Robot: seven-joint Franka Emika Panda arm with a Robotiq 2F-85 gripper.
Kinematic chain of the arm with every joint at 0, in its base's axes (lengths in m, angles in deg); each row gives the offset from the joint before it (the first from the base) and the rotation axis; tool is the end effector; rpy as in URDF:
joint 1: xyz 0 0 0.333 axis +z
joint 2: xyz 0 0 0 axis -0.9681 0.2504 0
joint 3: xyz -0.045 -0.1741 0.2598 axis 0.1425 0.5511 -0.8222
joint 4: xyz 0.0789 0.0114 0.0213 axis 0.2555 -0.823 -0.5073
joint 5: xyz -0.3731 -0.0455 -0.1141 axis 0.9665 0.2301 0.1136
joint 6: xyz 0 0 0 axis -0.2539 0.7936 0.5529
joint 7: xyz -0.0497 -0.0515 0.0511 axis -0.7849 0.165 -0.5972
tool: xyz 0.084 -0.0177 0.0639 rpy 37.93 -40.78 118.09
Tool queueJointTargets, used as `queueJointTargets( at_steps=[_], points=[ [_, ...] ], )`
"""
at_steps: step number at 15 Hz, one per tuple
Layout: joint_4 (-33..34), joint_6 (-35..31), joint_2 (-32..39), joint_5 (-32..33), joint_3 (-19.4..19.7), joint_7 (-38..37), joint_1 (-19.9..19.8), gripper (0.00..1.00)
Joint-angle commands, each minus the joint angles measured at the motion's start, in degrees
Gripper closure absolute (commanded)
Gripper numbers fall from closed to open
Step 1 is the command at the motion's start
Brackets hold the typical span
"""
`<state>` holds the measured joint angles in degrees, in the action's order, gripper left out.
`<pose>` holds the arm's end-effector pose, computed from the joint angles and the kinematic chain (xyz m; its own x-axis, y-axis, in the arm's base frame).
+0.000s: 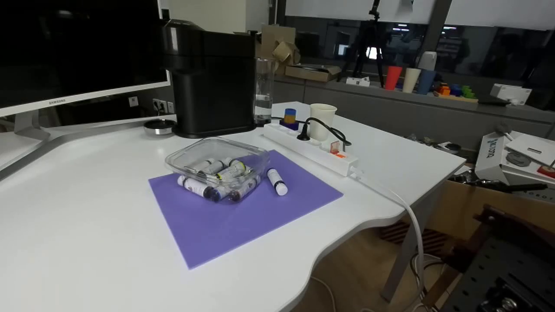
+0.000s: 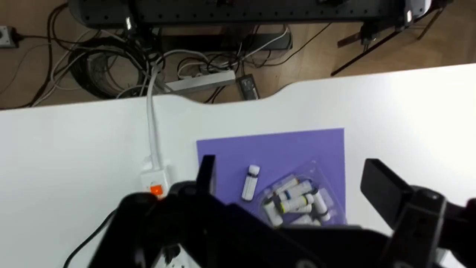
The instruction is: Turn off the last switch on the extension cord
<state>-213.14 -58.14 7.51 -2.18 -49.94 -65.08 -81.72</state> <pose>0.3666 -0.1386 0.5010 0.9874 -0.0456 -0.1516 -0.0654 -0.9896 -0.1283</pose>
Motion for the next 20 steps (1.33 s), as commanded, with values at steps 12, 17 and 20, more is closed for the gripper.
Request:
queueJointTargets(
  at_steps=[12, 17, 20],
  points=[
    [6.5, -33.4, 20.8, 12.1, 0.5, -0.1, -5.9, 0.00],
    [10.6, -33.0, 31.1, 10.6, 1.4, 4.5, -6.9, 0.00],
    [13.0, -33.3, 37.2, 12.2, 1.6, 4.5, -8.2, 0.00]
  ],
)
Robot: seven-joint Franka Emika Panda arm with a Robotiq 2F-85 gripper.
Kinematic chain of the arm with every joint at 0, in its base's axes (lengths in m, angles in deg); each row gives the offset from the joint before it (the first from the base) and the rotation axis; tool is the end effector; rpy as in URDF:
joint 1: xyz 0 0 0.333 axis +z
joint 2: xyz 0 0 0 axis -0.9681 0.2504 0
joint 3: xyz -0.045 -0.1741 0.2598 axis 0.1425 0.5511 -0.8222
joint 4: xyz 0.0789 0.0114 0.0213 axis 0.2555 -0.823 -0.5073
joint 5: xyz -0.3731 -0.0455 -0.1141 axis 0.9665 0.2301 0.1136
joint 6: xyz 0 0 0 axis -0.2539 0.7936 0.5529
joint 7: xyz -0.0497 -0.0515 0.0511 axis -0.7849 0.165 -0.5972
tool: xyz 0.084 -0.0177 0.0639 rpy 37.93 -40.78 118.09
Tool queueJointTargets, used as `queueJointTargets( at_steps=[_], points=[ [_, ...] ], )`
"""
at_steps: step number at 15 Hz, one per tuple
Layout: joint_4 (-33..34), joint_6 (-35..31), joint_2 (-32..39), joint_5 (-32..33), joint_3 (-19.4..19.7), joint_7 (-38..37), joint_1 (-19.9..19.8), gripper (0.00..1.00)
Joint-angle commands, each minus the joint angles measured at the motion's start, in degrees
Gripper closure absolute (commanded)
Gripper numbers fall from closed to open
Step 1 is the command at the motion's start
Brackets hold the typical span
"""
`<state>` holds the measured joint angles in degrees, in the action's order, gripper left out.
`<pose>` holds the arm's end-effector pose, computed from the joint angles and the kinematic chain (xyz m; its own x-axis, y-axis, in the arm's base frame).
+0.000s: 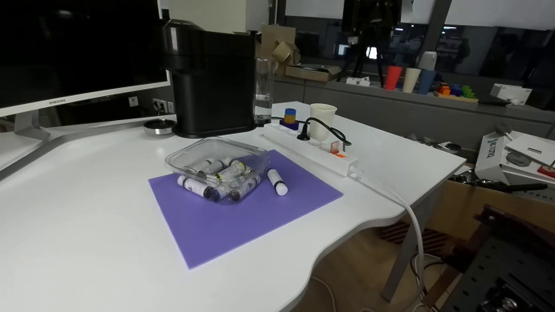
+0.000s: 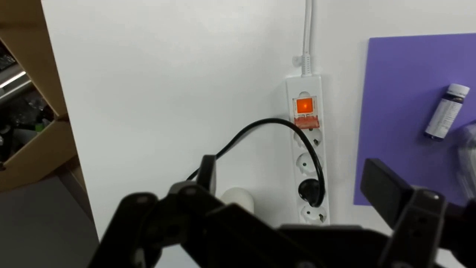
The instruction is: Turn off the last switch on the extension cord
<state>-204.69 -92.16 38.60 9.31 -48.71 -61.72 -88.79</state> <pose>0.4828 -0.2577 0.3657 0.9982 -0.0446 -0.0390 -0.0368 -0.9826 0.1820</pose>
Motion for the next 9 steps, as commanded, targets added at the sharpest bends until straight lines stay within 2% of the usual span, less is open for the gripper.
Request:
queueJointTargets(
  at_steps=[1, 4, 5, 9],
  points=[
    [5.1, 0.2, 7.8, 0.8, 0.3, 1.5, -1.5, 0.00],
    [6.3, -1.4, 11.6, -0.7, -0.3, 1.8, -2.3, 0.00],
    [3.6, -1.5, 9.1, 0.0, -0.3, 1.5, -2.1, 0.00],
    [5.0, -2.0, 11.5, 0.0, -0.4, 1.4, -2.2, 0.00]
  ],
)
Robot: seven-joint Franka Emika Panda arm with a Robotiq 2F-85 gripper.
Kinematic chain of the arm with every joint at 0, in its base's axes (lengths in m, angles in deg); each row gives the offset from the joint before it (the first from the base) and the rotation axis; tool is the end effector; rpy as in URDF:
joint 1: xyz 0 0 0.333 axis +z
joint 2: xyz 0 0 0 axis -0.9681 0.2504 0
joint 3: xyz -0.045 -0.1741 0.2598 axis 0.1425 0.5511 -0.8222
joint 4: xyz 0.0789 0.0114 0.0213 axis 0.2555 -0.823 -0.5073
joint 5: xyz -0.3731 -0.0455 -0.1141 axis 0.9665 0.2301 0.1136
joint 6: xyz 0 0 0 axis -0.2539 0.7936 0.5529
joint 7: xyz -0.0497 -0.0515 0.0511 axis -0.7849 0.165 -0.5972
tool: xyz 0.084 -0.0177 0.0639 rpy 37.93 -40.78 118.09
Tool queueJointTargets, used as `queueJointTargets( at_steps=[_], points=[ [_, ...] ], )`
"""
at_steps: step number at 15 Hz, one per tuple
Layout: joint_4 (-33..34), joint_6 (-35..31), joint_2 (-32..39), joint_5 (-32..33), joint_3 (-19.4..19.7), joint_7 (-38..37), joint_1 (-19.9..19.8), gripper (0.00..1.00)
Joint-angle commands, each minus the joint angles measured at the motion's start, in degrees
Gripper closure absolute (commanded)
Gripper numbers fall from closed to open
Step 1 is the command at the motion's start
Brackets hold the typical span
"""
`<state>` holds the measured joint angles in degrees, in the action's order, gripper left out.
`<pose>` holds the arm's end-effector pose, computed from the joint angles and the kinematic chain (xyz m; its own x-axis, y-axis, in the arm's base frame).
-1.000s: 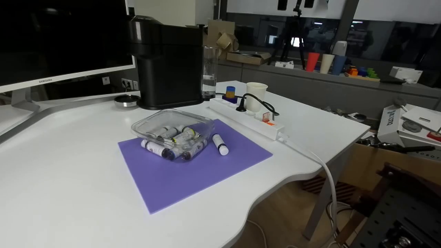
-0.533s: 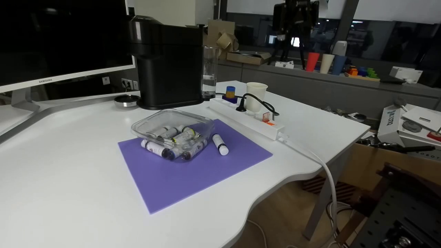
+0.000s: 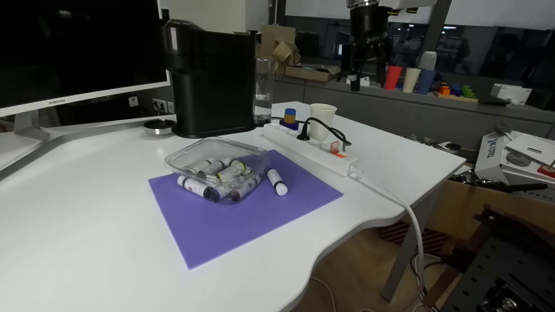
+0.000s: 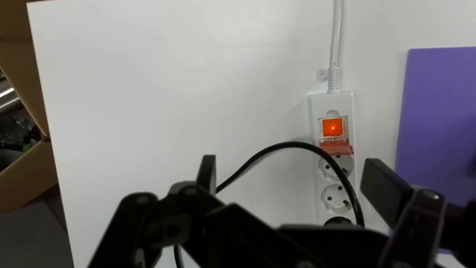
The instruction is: Turn off the last switch on the extension cord
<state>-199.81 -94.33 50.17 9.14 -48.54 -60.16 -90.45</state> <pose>0.5011 -0.2849 0.2956 0.9909 -0.0406 -0.1285 -0.0164 -0.9827 0.1843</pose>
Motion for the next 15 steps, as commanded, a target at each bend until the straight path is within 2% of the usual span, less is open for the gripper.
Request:
queueJointTargets(
  at_steps=[1, 5, 6, 7, 8, 11, 15],
  points=[
    [0.2, 0.1, 0.0, 0.2, -0.6, -0.1, -0.6, 0.00],
    [0.7, -1.1, 3.7, 1.3, -1.4, 0.0, 0.0, 0.00],
    [1.0, -1.4, 4.8, 0.6, -2.0, 1.2, -0.2, 0.25],
    [1.3, -1.6, 5.9, 0.5, -2.5, 1.9, -0.3, 0.25],
    [1.6, -1.7, 7.1, 0.5, -2.9, 2.4, -0.3, 0.31],
    [1.9, -2.3, 9.9, 1.5, -3.7, 3.2, -0.2, 0.55],
    [0.7, -5.4, 12.1, 4.3, -3.7, 2.9, 0.8, 0.82]
  ],
)
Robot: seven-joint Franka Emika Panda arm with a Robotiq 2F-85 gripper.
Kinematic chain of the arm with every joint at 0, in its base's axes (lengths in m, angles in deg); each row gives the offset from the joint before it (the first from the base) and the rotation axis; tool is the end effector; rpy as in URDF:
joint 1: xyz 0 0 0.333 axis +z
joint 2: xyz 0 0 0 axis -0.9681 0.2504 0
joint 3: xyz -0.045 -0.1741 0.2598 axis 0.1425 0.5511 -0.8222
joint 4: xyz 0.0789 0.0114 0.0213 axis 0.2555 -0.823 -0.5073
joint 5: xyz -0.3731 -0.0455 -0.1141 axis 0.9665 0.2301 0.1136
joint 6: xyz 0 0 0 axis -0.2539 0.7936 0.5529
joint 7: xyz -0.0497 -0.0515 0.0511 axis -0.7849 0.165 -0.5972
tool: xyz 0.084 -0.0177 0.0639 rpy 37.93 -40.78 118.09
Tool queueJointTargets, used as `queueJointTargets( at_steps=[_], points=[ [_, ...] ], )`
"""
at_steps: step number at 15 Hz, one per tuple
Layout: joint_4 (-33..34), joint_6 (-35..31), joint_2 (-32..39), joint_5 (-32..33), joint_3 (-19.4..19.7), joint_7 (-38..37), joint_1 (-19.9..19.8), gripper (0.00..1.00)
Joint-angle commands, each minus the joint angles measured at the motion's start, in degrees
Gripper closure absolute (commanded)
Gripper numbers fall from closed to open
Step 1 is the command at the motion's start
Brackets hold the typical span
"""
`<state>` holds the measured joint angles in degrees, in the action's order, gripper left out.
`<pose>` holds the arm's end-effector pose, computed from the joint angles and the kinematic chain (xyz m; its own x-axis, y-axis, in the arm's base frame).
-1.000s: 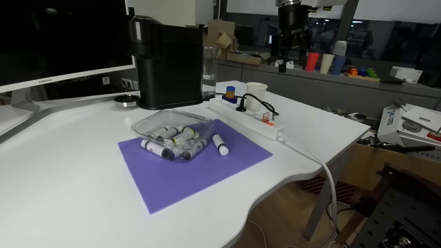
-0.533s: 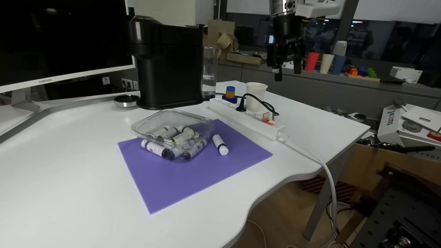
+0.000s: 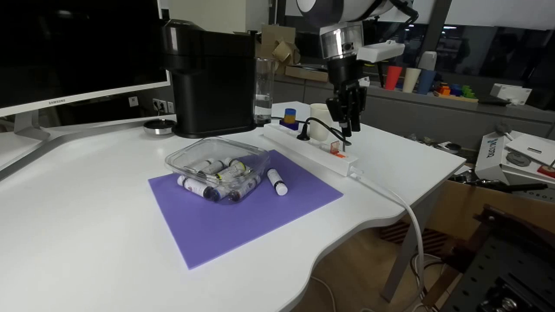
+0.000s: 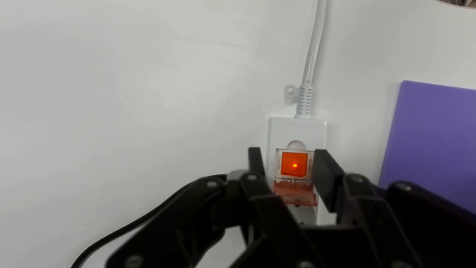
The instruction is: Turn off the last switch on the extension cord
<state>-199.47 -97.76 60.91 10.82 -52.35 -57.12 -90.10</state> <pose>0.5127 -0.2462 0.1944 0.9590 0.1205 -0.2566 0.1579 -0.9788 0.1303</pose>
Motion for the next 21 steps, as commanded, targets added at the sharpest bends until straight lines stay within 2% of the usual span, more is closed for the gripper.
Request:
queueJointTargets(
  at_steps=[1, 2, 4, 21],
  points=[
    [0.0, -3.3, 1.7, 4.0, 0.4, -0.8, 0.9, 0.88],
    [-0.5, -4.6, 1.9, 4.6, 0.3, -0.6, 0.9, 0.95],
    [-0.8, -6.6, 2.7, 5.8, 0.4, -0.8, 1.1, 1.00],
    [-2.8, -12.3, 5.2, 5.6, -0.3, -1.1, 1.6, 1.00]
  ],
)
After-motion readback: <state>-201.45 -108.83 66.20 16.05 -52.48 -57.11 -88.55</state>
